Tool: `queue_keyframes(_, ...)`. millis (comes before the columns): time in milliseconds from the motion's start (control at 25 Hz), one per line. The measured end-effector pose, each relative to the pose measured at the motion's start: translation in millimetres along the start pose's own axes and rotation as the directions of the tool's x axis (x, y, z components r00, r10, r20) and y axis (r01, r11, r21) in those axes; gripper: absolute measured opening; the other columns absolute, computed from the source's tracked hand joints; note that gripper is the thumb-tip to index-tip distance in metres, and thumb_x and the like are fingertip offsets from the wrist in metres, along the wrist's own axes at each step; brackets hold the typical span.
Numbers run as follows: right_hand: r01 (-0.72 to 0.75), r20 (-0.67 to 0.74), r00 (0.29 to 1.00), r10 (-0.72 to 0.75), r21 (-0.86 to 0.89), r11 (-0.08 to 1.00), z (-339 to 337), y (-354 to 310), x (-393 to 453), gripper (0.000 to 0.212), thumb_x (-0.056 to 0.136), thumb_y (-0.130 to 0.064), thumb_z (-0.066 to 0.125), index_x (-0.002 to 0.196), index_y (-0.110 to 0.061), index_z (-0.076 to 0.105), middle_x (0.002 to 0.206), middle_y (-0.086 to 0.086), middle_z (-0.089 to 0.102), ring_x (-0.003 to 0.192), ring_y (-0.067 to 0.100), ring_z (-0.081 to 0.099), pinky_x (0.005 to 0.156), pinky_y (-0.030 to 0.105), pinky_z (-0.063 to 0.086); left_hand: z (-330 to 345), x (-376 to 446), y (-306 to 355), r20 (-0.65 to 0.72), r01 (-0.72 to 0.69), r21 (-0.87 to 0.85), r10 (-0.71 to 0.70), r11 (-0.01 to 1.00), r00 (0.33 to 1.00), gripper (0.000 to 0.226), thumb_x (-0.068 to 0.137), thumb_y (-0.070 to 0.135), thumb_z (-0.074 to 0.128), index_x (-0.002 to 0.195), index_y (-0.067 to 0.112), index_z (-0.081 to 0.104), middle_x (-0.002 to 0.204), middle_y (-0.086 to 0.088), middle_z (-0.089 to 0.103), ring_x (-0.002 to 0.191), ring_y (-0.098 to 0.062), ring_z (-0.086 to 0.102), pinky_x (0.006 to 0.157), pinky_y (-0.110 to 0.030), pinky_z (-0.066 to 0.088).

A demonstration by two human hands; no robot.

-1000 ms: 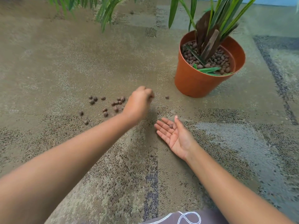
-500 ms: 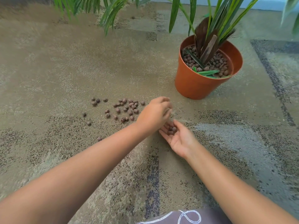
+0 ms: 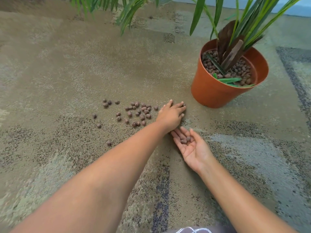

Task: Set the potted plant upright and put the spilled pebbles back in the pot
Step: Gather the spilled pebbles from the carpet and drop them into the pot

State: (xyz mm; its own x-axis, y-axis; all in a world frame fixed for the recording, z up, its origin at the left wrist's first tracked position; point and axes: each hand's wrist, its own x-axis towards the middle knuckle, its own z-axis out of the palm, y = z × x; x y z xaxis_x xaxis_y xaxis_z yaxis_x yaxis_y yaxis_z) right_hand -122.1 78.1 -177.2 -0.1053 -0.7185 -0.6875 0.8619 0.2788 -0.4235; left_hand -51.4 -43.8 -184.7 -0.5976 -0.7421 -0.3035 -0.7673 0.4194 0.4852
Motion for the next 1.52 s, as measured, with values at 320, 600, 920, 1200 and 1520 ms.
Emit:
queue_keyframes(320,-0.051,-0.099,0.994,0.045,-0.068,0.996,-7,-25,-4,0.034,0.1,-0.026,0.037,0.098,-0.002,0.062,0.078,0.012,0.071,0.068,0.018,0.071,0.06,0.027,0.059,2,-64,-11,-0.215,-0.118,-0.121,0.09,0.986,0.972,0.036,0.096,0.027,0.04,0.129,0.021,0.053,0.137,0.006,0.049,0.129,-0.017,0.037,0.107,-0.036,0.028)
queue_keyframes(600,0.087,-0.276,0.943,-0.187,-0.338,0.937,-1,-62,12,0.008,0.088,-0.01,0.059,0.09,-0.003,0.061,0.075,0.004,0.056,0.064,0.009,0.053,0.049,0.015,0.051,19,-67,-16,-0.272,0.013,-0.171,-0.06,0.985,0.96,0.037,0.095,0.031,0.041,0.129,0.021,0.052,0.138,0.005,0.049,0.131,-0.016,0.035,0.109,-0.036,0.024)
queue_keyframes(920,0.033,-0.297,0.895,-0.334,-0.701,0.712,28,-80,52,0.006,0.081,-0.012,0.068,0.085,-0.012,0.063,0.071,0.001,0.057,0.055,0.007,0.05,0.055,0.02,0.047,56,-86,-18,-0.282,0.015,0.209,0.046,0.978,0.958,0.051,0.096,0.039,0.022,0.145,0.026,0.021,0.156,0.004,0.015,0.144,-0.017,0.005,0.113,-0.033,-0.005)
queue_keyframes(1200,-0.072,-0.244,0.811,-0.531,-0.944,0.323,28,-77,64,0.009,0.082,-0.021,0.069,0.077,-0.015,0.065,0.056,-0.002,0.056,0.043,0.007,0.045,0.043,0.021,0.04,48,-84,-16,-0.254,0.005,0.138,0.031,0.99,0.967,0.053,0.095,0.033,0.035,0.145,0.026,0.022,0.156,0.004,0.016,0.144,-0.017,0.007,0.112,-0.032,-0.004)
queue_keyframes(1520,0.053,-0.035,0.991,-0.13,-0.788,0.613,-4,-42,5,0.006,0.088,-0.013,0.057,0.09,-0.009,0.059,0.07,0.001,0.056,0.052,0.006,0.048,0.045,0.013,0.044,-5,-82,-77,-0.553,0.272,-0.209,-0.342,0.939,0.76,0.071,0.085,0.016,0.05,0.146,0.028,0.014,0.153,0.008,0.019,0.143,-0.014,0.012,0.116,-0.04,0.012)
